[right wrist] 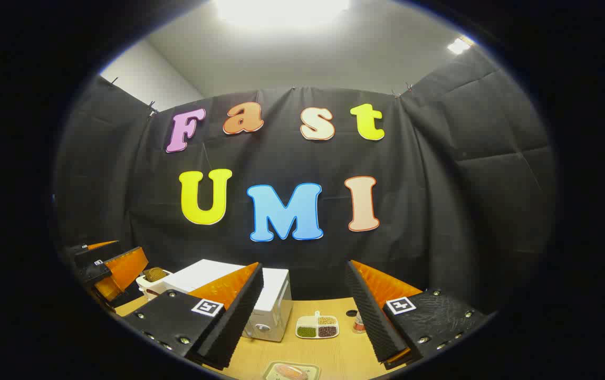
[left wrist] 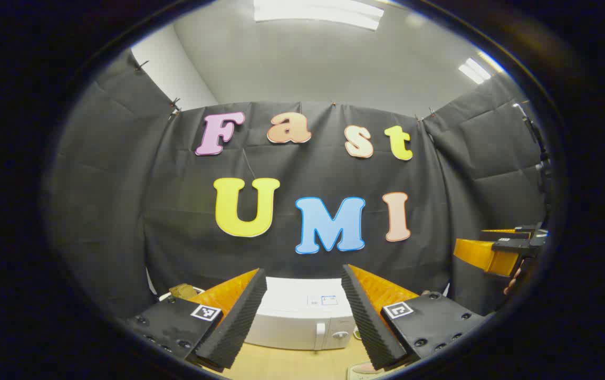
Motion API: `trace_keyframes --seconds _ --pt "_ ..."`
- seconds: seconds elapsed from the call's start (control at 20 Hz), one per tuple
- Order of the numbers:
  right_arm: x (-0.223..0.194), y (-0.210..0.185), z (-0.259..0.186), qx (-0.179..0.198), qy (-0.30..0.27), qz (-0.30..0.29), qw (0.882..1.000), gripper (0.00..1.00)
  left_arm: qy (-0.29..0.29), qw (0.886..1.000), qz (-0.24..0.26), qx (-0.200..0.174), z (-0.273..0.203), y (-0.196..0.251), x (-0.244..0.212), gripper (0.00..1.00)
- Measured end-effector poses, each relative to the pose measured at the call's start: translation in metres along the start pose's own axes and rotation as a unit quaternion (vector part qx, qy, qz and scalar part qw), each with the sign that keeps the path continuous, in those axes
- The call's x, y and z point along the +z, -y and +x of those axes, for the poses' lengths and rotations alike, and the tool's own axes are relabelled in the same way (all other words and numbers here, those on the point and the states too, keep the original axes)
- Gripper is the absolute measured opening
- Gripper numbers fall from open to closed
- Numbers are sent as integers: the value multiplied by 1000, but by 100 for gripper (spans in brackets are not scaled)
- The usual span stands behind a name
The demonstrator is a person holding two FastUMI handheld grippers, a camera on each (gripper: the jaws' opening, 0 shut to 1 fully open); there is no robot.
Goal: Open the microwave oven with the left hand, put the food in, and close the microwave oven.
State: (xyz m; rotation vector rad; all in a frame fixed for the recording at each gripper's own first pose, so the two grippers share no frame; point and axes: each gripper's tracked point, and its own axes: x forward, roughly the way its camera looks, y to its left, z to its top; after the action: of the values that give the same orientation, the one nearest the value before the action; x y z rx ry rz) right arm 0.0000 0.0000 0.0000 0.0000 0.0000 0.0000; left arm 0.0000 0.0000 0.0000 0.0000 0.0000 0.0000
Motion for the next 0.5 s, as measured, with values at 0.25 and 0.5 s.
trace_keyframes --seconds 0.25,0.5 --pt "-4 1 3 3 -6 -2 1000 96 -6 1000 0 -3 6 4 -4 96" --pt "-5 8 0 -6 -7 2 1000 96 -13 1000 4 -21 8 14 -11 95"
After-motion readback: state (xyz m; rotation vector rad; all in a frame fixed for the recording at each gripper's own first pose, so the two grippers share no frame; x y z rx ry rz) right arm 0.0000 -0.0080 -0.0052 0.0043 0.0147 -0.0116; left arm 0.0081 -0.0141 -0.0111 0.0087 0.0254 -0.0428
